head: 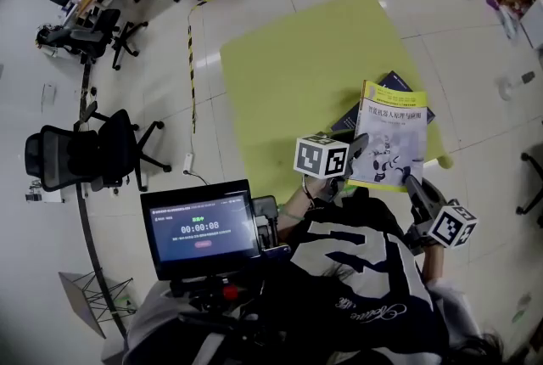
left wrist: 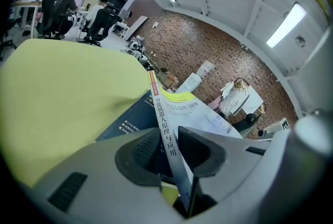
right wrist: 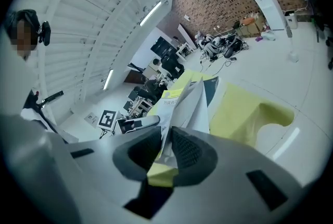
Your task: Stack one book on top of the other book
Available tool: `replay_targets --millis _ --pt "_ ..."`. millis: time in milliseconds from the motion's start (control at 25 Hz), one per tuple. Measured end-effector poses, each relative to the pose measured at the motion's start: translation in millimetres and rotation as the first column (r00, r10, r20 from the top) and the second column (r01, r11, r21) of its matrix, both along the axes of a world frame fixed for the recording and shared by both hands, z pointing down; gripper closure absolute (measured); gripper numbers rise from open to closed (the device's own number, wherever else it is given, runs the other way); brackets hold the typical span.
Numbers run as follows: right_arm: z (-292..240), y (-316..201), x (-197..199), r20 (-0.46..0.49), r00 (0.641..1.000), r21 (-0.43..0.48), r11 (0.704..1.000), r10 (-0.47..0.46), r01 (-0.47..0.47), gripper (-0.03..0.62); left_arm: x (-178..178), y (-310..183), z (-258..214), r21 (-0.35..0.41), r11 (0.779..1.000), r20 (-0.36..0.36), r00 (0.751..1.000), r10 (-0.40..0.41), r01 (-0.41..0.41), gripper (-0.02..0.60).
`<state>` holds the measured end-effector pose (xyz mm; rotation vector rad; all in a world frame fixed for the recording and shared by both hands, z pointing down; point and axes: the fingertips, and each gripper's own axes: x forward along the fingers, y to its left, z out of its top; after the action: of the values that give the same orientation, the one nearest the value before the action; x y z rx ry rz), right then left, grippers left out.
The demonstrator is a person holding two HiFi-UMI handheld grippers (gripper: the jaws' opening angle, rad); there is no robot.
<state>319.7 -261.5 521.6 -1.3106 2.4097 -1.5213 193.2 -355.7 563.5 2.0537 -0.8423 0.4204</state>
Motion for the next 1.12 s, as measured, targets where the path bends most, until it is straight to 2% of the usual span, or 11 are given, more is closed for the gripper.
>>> replay_targets --millis 160,320,520,600,720,920,1040,1120 --pt "14 2 -5 0.018 1.000 -0.043 0.999 -0.014 0.015 0.533 -2 -4 17 -0.022 1.000 0.059 0.998 -0.008 0.009 0.472" --pt "14 0 -6 0.079 0.997 -0.071 0.997 0.008 -0.003 0.528 -6 -8 22 -0.018 0.999 0.089 0.996 -0.025 0.027 0.460" --pt "22 0 -5 0.070 0.997 -0.091 0.996 0.018 -0.012 0.517 -14 -13 24 0.041 0.998 0.174 0.983 -0.058 0.052 0.442" --pt "29 0 -3 0.055 0.998 -0.095 0.995 0.024 -0.019 0.517 -19 -12 26 0.047 0.997 0.185 0.980 -0.072 0.064 0.442" --pt "43 1 5 0.023 0.999 -0.096 0.995 0.039 -0.037 0.515 -27 -6 32 0.015 0.996 0.159 0.983 -0.088 0.087 0.442" --pt "53 6 19 -0.067 0.994 -0.114 0.989 0.086 -0.093 0.513 -41 9 28 -0.039 0.989 0.075 0.987 -0.140 0.144 0.443" --pt "45 17 22 -0.100 0.986 -0.114 0.983 0.133 -0.144 0.553 -56 21 16 -0.032 0.990 0.048 0.989 -0.139 0.141 0.443" --pt "35 22 22 -0.072 0.981 -0.100 0.977 0.181 -0.188 0.581 -65 28 8 -0.022 0.991 0.033 0.991 -0.129 0.129 0.443"
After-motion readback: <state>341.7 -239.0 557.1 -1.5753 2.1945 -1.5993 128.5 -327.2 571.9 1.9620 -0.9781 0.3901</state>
